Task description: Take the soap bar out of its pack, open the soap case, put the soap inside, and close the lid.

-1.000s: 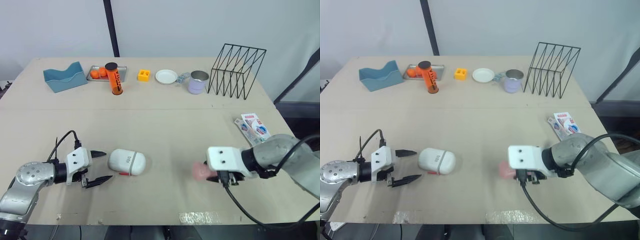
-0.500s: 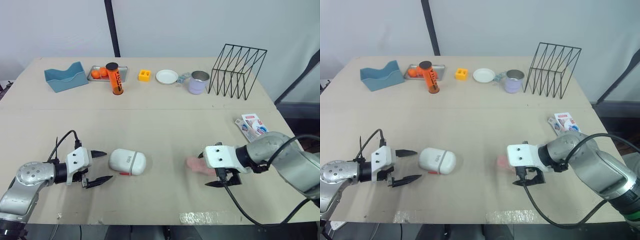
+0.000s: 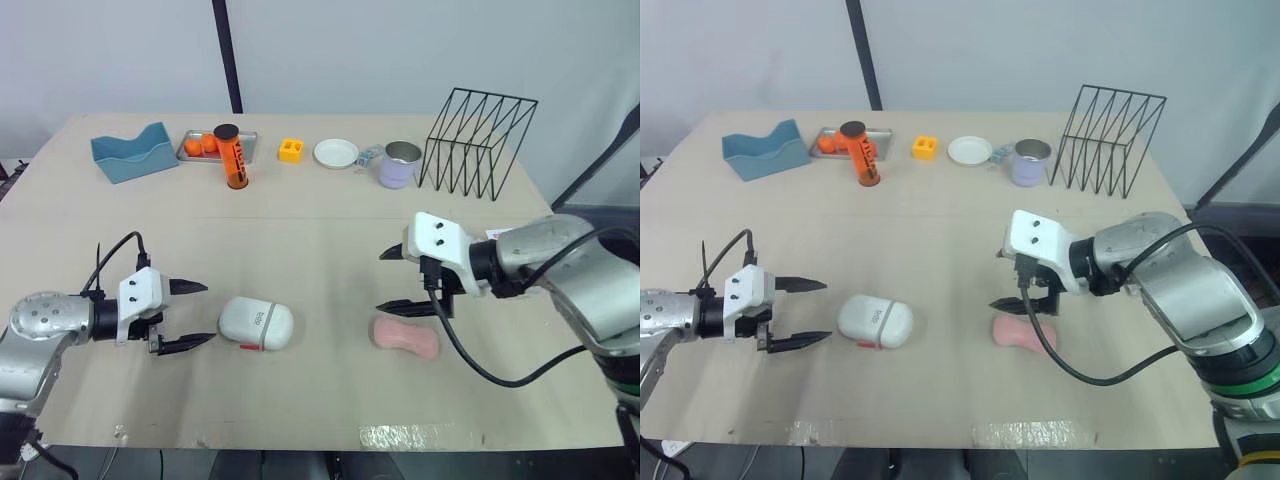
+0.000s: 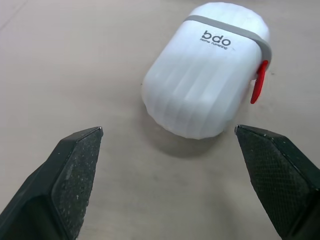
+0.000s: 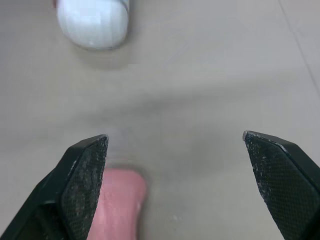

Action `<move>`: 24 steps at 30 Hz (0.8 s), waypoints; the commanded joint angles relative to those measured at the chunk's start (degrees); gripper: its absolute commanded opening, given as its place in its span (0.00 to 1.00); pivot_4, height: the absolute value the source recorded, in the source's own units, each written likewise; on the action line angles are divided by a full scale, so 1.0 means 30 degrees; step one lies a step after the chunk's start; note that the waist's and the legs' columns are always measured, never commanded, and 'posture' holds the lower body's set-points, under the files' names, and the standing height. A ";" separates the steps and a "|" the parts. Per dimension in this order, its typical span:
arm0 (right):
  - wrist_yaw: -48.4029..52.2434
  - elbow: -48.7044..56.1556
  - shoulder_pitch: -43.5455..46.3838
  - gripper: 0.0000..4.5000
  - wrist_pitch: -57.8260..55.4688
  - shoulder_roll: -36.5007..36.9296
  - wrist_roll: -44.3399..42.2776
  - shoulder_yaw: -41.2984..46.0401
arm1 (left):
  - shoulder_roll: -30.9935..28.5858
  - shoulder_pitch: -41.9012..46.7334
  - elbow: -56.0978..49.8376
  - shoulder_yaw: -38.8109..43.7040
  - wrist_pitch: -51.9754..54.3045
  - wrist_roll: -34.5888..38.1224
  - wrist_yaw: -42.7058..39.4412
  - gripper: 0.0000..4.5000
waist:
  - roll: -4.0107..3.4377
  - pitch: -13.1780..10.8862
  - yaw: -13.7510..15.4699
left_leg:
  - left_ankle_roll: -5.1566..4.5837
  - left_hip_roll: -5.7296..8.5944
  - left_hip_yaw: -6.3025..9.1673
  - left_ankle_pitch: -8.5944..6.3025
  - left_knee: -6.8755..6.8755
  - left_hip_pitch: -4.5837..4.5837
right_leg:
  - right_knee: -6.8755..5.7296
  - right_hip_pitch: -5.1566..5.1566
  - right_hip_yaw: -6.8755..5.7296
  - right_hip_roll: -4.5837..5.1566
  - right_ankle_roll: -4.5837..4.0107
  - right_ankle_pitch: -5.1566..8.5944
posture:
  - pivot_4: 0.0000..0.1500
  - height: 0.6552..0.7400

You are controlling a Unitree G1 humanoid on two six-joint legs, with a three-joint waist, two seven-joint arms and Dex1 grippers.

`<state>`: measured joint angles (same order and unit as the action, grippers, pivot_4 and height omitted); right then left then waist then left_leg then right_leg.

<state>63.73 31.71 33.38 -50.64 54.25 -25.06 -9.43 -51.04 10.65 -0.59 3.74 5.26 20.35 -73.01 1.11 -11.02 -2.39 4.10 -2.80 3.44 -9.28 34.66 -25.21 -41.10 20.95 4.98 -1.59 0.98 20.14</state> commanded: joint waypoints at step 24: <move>-0.3506 0.2543 -0.5696 0.99 0.0846 -0.1871 -0.3235 0.2433 | 0.1765 0.6276 0.5402 -0.4208 -0.1607 -0.1591 -0.5188 1.00 | 0.0023 0.0017 -0.0109 | -0.0001 -0.0003 0.0049 0.0001 0.0071 0.0020 | -0.0035 -0.0061 -0.0034 -0.0035 -0.0002 -0.0001 | 1.00 0.97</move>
<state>54.75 37.12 16.79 -48.86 48.41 -35.63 -1.54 -45.90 28.89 15.44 -8.66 0.67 16.11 -87.44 1.17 -10.97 -2.72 4.10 -2.81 3.59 -9.28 34.88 -25.16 -41.20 20.77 4.88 -1.70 0.97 20.13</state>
